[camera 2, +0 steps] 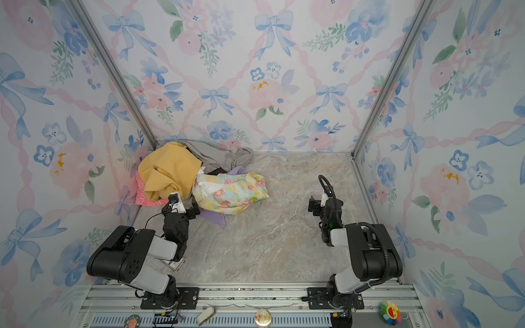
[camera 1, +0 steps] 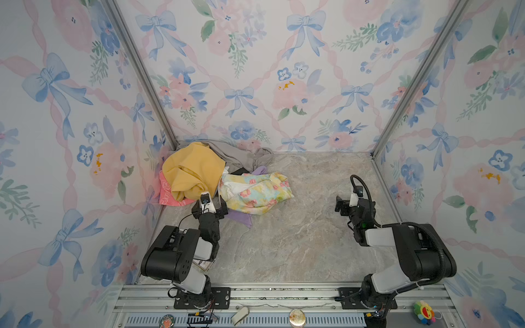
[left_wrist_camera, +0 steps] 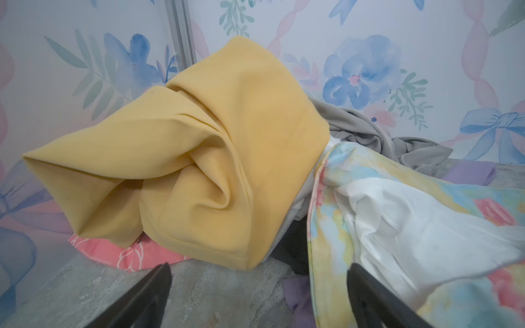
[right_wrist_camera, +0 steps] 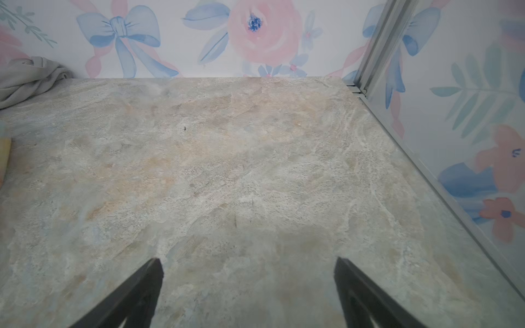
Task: Pick out a specific cloth from the pile
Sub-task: 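Raise both grippers from rest toward the cloth pile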
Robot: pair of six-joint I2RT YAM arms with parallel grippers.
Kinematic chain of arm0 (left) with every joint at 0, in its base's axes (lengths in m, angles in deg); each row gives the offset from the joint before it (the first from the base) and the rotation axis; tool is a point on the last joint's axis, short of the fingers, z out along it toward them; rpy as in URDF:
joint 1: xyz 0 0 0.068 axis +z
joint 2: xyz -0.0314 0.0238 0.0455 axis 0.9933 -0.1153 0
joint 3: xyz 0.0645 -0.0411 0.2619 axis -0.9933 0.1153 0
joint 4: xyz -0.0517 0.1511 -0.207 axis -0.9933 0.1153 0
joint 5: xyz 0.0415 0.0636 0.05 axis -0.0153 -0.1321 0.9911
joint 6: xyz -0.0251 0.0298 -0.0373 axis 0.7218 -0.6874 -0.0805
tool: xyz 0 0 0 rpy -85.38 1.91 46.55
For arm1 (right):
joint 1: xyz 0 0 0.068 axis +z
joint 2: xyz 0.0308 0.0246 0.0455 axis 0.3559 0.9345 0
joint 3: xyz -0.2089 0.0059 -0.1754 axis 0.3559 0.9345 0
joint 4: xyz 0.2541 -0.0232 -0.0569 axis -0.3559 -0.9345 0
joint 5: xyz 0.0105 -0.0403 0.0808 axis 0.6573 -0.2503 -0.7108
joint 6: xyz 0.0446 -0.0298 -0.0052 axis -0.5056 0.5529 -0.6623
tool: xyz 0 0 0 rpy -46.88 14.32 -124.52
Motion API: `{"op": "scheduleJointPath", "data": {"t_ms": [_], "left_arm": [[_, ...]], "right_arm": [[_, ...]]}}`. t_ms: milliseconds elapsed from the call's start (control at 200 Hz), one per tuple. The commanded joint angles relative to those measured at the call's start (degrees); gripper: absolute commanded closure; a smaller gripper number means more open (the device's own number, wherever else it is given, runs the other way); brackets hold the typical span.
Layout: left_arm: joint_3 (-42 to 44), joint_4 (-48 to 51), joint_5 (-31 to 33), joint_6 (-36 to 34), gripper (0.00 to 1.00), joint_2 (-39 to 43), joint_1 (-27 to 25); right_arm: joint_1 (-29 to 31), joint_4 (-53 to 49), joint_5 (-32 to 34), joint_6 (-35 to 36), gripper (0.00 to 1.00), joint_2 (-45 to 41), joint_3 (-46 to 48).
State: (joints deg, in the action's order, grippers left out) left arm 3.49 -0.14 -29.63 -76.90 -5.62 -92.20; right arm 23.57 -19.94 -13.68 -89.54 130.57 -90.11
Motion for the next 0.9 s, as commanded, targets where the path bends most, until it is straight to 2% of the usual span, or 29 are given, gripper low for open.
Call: {"op": "scheduleJointPath", "data": {"t_ms": [0, 600, 675, 775, 895], "left_arm": [[0.0, -1.9, -0.5, -0.8, 0.02, -0.5, 0.1], [0.0, -1.9, -0.6, -0.8, 0.02, -0.7, 0.1], [0.0, -1.8, -2.1, -0.4, 0.02, -0.5, 0.9], [0.1, -1.7, -3.6, 0.1, 0.02, -0.4, 1.8], [0.0, -1.6, -3.4, 0.1, 0.02, -0.4, 1.6]], "right_arm": [[0.2, 0.0, 0.6, 0.4, 0.03, -0.3, -0.9], [-0.7, -0.1, -1.3, -0.2, 0.03, -0.3, -1.0], [-0.8, -0.3, -1.5, -0.2, 0.03, -0.3, -1.1], [-2.6, 0.3, -4.9, -1.2, 0.03, -0.4, -0.7], [-0.9, -0.2, -2.3, -0.1, 0.03, -0.3, -1.1]]}}
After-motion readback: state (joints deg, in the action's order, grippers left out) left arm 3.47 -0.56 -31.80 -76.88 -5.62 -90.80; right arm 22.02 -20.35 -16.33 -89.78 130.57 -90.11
